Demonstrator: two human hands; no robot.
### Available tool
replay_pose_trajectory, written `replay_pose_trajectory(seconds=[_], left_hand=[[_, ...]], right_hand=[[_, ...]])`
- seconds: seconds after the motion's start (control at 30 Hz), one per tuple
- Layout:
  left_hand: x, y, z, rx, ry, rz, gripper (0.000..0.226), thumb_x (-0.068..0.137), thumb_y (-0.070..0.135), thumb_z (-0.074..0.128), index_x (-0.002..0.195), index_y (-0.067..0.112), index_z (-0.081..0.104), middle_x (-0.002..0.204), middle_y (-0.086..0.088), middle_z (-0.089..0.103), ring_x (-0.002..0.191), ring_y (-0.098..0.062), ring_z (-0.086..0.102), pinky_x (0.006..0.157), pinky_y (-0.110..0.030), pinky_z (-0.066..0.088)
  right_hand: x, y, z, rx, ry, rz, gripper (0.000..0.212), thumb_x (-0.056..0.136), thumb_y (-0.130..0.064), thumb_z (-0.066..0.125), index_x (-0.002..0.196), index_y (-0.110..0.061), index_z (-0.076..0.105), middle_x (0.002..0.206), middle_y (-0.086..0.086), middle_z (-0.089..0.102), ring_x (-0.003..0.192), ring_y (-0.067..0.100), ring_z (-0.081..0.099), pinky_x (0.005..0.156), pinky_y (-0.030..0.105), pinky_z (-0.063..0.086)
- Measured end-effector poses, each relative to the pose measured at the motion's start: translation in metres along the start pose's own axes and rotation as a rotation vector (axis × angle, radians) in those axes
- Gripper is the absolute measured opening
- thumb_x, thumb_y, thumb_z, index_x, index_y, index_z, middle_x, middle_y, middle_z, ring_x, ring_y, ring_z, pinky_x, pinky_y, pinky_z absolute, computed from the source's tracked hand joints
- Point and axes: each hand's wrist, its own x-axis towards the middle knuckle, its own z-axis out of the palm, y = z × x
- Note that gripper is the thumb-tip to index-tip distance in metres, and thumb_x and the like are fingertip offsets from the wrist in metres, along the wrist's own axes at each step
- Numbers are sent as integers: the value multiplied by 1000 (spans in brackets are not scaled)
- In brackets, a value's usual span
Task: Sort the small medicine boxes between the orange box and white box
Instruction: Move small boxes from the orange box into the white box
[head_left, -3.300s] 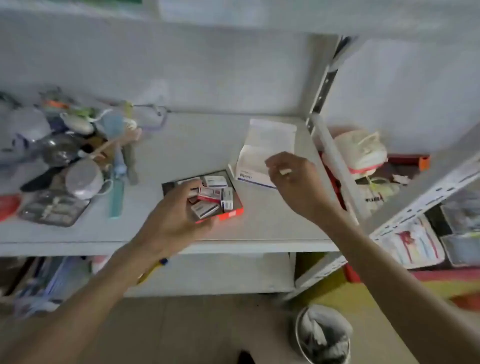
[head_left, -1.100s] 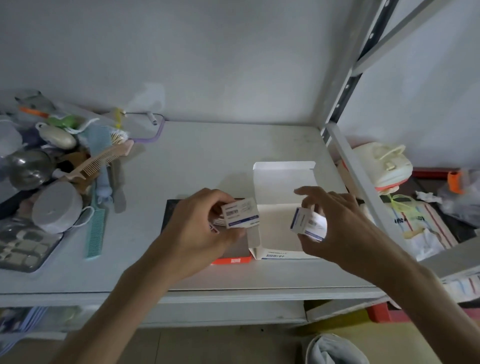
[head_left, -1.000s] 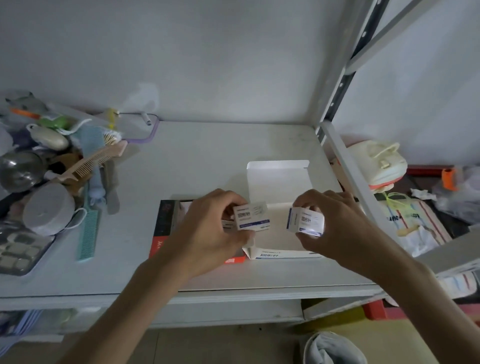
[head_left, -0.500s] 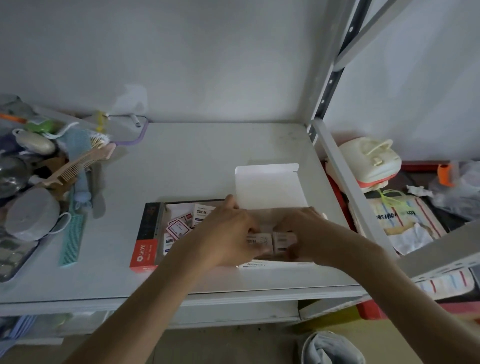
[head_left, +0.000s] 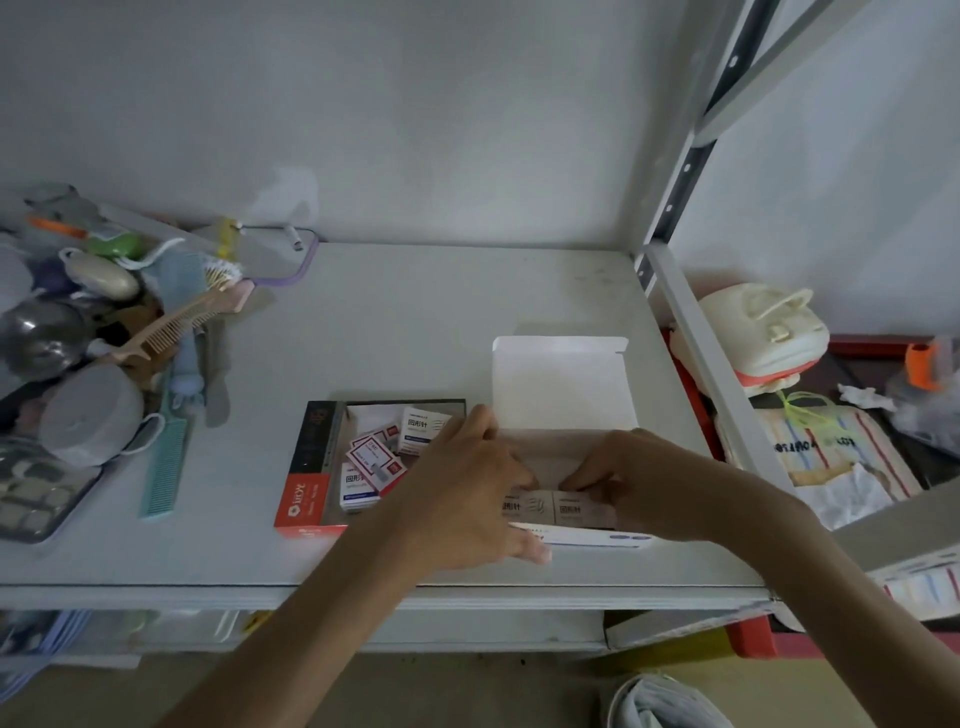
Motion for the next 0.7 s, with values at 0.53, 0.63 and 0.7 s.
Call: replay_pose_trajectory(seconds=[0.53,0.63,0.7], left_hand=[[-76,-94,-16,-147,143,-458,47,73,37,76,113,32,51,110,11,49,100,-5,31,67,-17,38],[-70,-91,-21,-57,143,-436,55,71,50,77,116,27,57,111,6,47,104,-10,29,73,-23,36],[-65,-93,-24,-30,139,-403,56,68,51,79,115,25,62,108,5,50,102,-12,31,73,-24,36]], right_hand=[[95,-98,10,-352,265,-150,27,77,-16,66,103,-9,61,107,10,54,96,26,57,98,36,30],[101,-97,8,-371,278,-158,33,75,-26,70,103,-11,61,105,8,55,97,25,58,94,36,33],[99,-99,6,-344,277,-180,33,75,-32,69,100,-13,60,102,7,58,96,25,58,90,36,35]])
